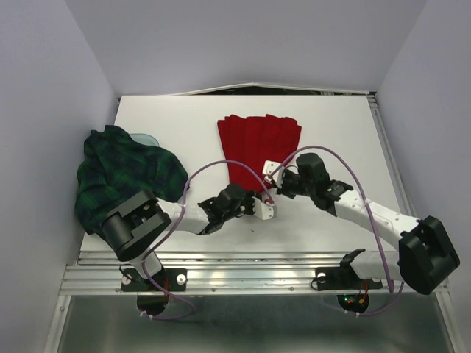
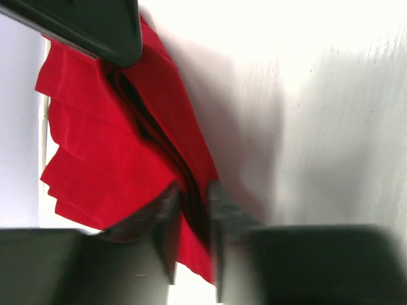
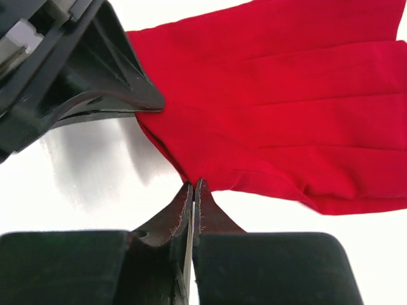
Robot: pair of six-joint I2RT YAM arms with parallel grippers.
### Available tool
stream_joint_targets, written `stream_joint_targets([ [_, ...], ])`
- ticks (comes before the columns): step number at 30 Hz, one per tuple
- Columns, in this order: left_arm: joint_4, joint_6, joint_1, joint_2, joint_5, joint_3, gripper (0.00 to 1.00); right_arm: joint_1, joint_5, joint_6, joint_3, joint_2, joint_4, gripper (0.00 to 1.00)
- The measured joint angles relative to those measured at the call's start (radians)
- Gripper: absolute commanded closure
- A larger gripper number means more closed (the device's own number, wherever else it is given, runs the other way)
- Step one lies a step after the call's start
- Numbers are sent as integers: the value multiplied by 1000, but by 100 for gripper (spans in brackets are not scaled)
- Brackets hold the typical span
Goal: Fold and stack the skirts
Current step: Fold the skirt
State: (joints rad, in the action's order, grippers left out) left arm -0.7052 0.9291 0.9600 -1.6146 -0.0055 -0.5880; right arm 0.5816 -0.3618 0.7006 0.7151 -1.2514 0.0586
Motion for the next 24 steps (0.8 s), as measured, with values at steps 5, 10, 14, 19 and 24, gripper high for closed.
stream_joint_targets([
  [5,115,-16,9,38,-4,-20,100,-2,48,-72,26,-1,25,47],
  [10,350,-57,35,79,10,-114,100,-109,66,-220,206,-38,76,11],
  [14,547,-116,84,80,28,-209,100,-190,63,-312,376,-84,92,5],
  [19,741,-212,138,79,56,-285,100,-248,34,-382,527,-209,89,15],
  [24,914,-297,177,76,83,-354,100,-301,-36,-434,776,-559,193,23],
])
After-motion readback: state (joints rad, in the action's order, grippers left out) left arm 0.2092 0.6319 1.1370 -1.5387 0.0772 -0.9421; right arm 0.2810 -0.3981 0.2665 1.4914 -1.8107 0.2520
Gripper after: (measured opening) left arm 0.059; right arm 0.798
